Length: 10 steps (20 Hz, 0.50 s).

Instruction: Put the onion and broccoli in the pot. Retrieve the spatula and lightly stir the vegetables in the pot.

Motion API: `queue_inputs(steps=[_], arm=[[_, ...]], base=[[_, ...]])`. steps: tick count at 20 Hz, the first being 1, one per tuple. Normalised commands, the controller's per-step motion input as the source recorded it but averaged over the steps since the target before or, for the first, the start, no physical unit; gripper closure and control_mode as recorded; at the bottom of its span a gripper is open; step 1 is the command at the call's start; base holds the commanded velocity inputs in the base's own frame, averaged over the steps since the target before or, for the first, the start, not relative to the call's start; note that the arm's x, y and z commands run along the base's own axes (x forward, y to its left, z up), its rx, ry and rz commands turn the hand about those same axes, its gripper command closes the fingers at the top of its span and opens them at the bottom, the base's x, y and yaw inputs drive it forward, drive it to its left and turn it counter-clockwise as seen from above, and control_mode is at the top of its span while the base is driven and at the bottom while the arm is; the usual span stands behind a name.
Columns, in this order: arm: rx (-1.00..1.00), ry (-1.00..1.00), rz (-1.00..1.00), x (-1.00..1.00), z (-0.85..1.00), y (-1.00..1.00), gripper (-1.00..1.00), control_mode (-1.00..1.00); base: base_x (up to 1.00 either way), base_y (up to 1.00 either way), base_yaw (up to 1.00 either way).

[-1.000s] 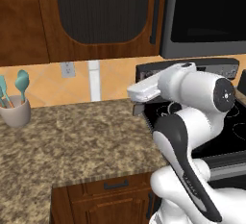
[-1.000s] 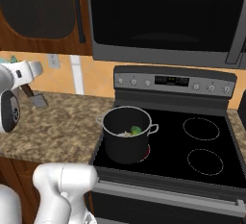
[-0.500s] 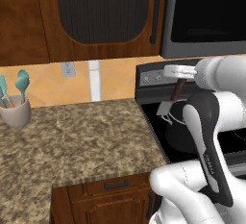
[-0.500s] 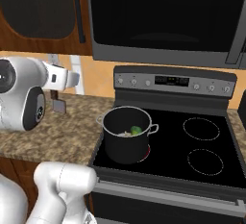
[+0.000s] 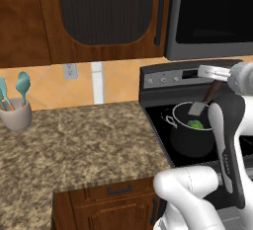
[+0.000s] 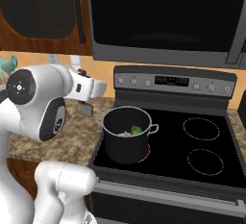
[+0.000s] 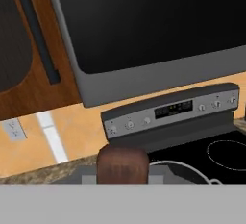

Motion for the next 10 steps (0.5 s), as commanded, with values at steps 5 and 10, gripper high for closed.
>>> queue_inputs(steps=[5,10], arm=[[0.0,0.06,-0.16,0.27,-0.27,-0.61,1.0,-1.0],[0.02,0.12,-0.16,0.26,-0.48,-0.55,1.0,-1.0]], base=[[0.0,0.0,0.0],[0.0,0.0,0.0]])
